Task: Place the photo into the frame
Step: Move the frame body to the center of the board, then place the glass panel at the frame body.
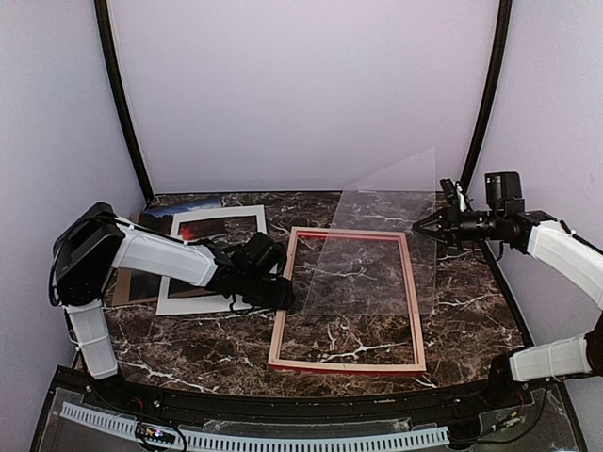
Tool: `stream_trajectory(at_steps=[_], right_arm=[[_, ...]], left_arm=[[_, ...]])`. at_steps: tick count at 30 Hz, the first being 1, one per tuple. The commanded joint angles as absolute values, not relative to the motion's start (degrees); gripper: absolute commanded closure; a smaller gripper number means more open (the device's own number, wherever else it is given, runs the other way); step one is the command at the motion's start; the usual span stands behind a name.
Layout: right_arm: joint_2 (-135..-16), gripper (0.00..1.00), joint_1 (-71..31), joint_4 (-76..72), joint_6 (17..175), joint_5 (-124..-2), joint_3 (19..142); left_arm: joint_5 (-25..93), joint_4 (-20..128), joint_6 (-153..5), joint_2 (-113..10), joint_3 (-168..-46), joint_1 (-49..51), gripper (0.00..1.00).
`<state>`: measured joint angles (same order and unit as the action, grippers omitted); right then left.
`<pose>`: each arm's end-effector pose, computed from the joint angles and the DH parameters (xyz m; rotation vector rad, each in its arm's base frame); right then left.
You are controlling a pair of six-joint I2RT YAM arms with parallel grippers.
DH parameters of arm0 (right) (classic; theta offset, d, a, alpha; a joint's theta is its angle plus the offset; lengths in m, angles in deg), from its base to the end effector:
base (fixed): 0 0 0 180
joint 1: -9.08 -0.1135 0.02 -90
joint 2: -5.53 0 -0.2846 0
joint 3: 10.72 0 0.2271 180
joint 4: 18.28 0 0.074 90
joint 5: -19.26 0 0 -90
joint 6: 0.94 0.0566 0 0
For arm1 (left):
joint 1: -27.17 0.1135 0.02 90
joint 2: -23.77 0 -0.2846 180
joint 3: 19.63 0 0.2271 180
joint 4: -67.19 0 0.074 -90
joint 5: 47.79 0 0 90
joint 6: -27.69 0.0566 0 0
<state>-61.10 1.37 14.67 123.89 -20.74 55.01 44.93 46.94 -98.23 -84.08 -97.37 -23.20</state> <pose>0.2180 0.0733 0.3097 -0.0159 2.2295 1.3588 0.2489 -0.2963 0.1700 0.2984 2.5267 -0.5830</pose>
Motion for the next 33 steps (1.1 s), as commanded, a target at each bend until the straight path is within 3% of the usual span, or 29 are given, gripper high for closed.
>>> stream_trajectory(at_steps=[1, 15, 21, 33], right_arm=[[-60.3, 1.00, -2.2, 13.8, 124.6, -22.4, 57.4], [-62.5, 1.00, -18.2, -1.9, 137.6, -26.0, 55.4], [-65.8, 1.00, -18.5, -4.8, 138.8, -29.1, 49.8], [-76.7, 1.00, -14.9, -5.8, 132.0, -31.4, 40.5]], left_arm=[[43.7, 42.4, -98.8, -78.0, -95.1, -22.6, 0.44], [53.7, 37.6, -95.1, -56.0, -88.6, -13.2, 0.34], [56.3, 35.6, -93.1, -54.1, -89.2, -12.6, 0.32], [54.0, 36.4, -90.6, -54.3, -88.5, -12.6, 0.15]])
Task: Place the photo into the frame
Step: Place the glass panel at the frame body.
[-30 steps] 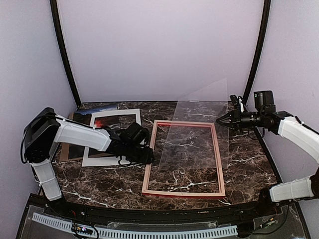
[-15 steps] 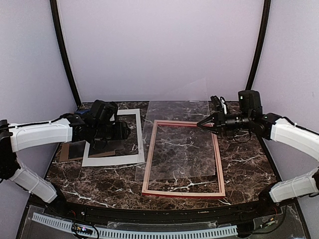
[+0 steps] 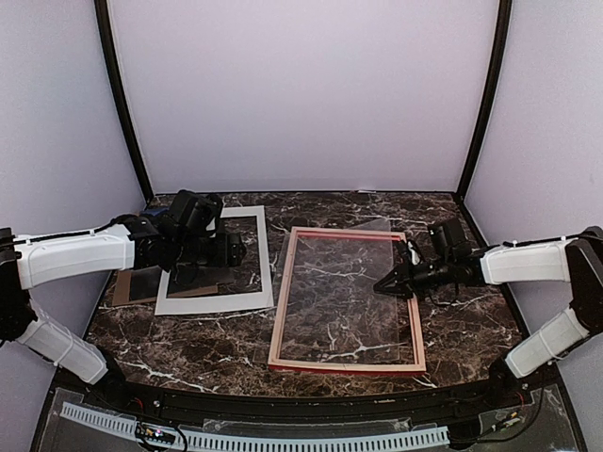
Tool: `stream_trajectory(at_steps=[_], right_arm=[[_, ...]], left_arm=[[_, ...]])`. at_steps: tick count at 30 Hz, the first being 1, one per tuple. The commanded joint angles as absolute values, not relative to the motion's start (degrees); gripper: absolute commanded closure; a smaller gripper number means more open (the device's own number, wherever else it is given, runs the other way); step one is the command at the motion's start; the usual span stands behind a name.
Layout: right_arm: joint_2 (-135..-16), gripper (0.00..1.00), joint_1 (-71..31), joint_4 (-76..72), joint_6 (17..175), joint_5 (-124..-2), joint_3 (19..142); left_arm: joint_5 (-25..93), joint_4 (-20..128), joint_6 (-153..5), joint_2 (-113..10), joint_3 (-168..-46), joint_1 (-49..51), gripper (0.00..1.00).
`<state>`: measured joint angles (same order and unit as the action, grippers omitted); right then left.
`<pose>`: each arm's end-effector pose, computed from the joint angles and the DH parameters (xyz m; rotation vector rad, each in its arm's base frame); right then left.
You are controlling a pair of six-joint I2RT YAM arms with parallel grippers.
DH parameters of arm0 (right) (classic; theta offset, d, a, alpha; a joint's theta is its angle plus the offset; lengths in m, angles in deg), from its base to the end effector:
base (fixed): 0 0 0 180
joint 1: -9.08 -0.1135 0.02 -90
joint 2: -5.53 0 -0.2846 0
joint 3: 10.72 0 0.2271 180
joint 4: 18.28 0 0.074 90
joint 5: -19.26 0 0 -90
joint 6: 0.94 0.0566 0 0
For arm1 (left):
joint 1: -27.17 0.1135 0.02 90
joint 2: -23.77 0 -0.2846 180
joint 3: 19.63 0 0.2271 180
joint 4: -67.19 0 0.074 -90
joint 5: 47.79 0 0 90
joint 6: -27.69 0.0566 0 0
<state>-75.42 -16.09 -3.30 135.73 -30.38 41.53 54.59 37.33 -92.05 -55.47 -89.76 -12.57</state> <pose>0.2189 0.1434 0.2046 0.0812 2.5619 1.3891 0.2320 -0.1771 0.2758 0.0805 2.2636 -0.4136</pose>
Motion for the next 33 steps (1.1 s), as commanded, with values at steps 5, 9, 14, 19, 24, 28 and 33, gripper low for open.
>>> stream_trajectory(at_steps=[5, 9, 14, 19, 24, 28, 33], right_arm=[[-78.6, 1.00, -14.3, -3.4, 129.5, -32.4, 41.7], [-78.4, 1.00, -13.9, -0.3, 128.1, -34.0, 42.7], [-77.6, 1.00, -13.2, 2.6, 126.5, -35.6, 43.6], [-77.5, 1.00, -12.9, 3.6, 125.7, -36.0, 43.8], [-77.8, 1.00, -12.8, 5.0, 124.4, -36.9, 44.6], [-77.9, 1.00, -12.7, 6.0, 123.7, -37.4, 45.4], [-78.1, 1.00, -12.4, 6.6, 123.4, -37.8, 45.6]], left_arm=[[53.2, 37.2, -90.5, -55.1, -88.2, -12.6, 0.13], [52.6, 37.6, -90.7, -55.5, -88.0, -12.6, 0.13], [52.0, 38.1, -90.7, -56.0, -88.1, -12.7, 0.13], [51.2, 38.4, -90.7, -56.7, -88.2, -12.7, 0.13], [50.6, 38.6, -90.5, -57.2, -88.4, -12.7, 0.13], [49.9, 39.0, -90.5, -57.3, -88.3, -12.7, 0.13], [49.1, 39.8, -90.2, -57.1, -88.0, -12.7, 0.12]])
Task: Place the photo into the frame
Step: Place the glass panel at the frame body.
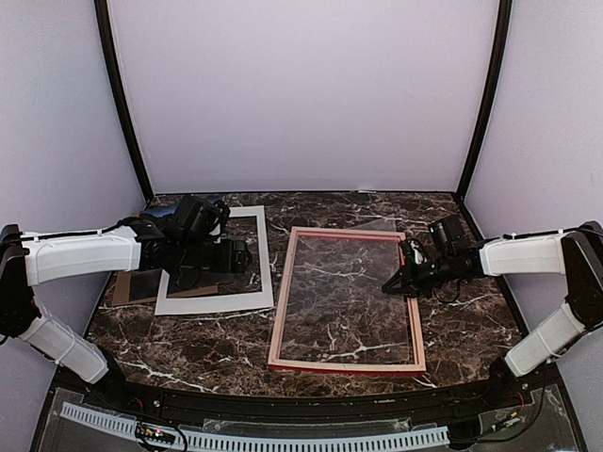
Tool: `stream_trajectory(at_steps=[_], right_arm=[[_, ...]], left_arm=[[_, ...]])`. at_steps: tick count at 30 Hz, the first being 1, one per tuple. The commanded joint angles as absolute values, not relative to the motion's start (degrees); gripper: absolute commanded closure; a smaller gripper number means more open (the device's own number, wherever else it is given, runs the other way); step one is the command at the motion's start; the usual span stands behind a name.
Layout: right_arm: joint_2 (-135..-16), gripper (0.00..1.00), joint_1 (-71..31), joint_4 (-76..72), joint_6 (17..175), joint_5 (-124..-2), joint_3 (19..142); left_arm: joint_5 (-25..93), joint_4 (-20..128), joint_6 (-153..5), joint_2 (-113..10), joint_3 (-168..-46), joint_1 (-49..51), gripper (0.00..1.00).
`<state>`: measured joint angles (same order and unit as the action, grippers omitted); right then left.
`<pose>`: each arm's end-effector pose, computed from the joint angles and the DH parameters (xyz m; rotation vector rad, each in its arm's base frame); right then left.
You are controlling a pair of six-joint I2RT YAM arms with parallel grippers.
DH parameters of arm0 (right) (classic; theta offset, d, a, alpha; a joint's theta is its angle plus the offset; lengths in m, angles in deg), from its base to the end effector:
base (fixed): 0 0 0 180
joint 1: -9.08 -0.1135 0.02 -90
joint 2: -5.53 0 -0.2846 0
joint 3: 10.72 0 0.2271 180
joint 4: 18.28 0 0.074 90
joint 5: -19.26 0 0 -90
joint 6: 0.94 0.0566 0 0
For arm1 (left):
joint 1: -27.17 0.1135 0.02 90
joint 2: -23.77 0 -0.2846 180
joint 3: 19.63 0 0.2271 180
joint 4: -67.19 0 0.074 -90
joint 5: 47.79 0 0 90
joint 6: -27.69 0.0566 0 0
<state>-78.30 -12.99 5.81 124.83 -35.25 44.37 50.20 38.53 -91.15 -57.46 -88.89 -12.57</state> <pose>0.2296 0.1286 0.1916 0.0327 2.6439 1.1638 0.2338 -0.1841 0.2630 0.1459 2.3113 -0.4658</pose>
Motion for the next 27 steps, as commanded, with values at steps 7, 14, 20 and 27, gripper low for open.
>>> stream_trajectory(at_steps=[7, 14, 20, 27], right_arm=[[-78.2, 1.00, -12.2, 7.1, 123.2, -38.2, 46.0], [-78.5, 1.00, -12.0, 7.6, 122.4, -38.5, 46.0], [-78.7, 1.00, -11.6, 8.2, 121.8, -38.8, 46.3], [-79.4, 1.00, -11.2, 8.5, 120.9, -38.6, 46.4]], left_arm=[[48.3, 41.2, -89.7, -56.3, -87.1, -12.7, 0.06], [48.1, 41.1, -89.7, -56.5, -86.9, -12.7, 0.06], [47.7, 41.4, -89.7, -56.7, -87.0, -12.7, 0.06], [47.6, 41.2, -89.7, -56.7, -86.9, -12.7, 0.06]])
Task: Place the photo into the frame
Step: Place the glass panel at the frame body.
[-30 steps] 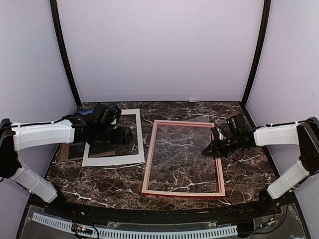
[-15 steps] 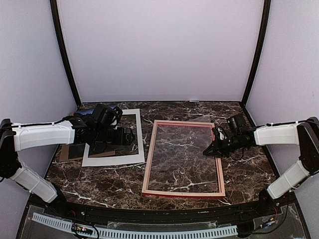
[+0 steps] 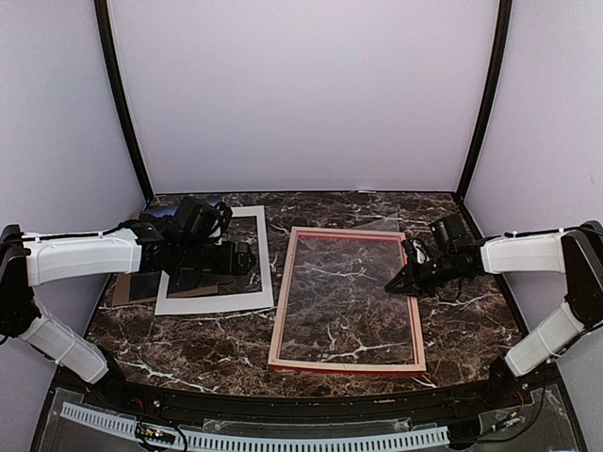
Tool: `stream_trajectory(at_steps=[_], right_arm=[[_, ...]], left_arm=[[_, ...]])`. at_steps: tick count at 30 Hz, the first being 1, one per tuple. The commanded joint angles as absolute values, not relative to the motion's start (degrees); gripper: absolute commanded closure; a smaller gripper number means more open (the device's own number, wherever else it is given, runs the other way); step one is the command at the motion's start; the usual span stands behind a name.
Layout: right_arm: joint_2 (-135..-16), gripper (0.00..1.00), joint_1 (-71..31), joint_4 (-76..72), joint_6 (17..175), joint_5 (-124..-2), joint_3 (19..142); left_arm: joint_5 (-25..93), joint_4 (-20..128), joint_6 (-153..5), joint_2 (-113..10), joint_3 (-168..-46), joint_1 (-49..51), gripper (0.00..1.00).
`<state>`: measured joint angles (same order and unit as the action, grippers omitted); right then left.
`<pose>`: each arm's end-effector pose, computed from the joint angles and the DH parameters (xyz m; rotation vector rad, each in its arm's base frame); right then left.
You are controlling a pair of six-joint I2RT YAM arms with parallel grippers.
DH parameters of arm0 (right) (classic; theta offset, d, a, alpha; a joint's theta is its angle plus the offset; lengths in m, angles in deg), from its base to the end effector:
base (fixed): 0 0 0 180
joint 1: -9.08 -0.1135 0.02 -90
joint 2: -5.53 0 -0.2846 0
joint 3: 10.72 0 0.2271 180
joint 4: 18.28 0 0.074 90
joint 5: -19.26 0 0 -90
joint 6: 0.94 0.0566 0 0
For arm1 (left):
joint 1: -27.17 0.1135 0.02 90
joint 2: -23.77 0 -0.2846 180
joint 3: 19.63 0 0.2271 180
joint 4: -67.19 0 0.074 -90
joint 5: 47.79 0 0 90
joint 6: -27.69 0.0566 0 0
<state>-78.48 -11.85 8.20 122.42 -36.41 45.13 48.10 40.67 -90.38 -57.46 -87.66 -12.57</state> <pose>0.2318 0.1228 0.1909 0.0275 2.6577 1.1117 0.2328 -0.1860 0.2596 0.1794 2.3044 -0.5062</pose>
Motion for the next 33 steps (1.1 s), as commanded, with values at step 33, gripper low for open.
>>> stream_trajectory(at_steps=[33], right_arm=[[-80.1, 1.00, -11.0, 11.3, 118.6, -38.4, 47.8]], left_arm=[[48.0, 41.0, -89.8, -56.9, -86.9, -12.7, 0.06]])
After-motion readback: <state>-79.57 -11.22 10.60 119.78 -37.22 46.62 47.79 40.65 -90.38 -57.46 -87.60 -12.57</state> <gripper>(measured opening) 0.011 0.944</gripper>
